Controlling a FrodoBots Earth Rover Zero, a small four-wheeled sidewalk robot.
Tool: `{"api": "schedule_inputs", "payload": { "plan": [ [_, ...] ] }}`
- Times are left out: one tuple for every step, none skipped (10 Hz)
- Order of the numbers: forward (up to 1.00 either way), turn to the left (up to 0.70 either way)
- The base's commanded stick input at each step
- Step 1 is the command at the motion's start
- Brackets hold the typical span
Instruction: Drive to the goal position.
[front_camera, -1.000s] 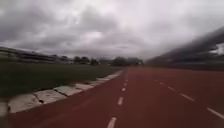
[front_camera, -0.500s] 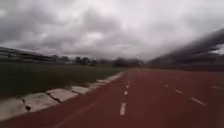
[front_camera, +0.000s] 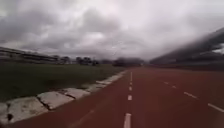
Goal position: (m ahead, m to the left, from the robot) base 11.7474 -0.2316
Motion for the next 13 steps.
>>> {"api": "schedule_inputs", "payload": {
  "plan": [
    [0.7, 0.0],
    [0.7, 0.0],
    [0.7, 0.0],
    [0.7, 0.0],
    [0.7, -0.01],
    [0.7, -0.2],
    [0.7, -0.35],
    [0.7, -0.35],
    [0.7, -0.35],
    [0.7, -0.35],
    [0.7, -0.35],
    [0.7, -0.35],
    [0.7, -0.35]
  ]
}}
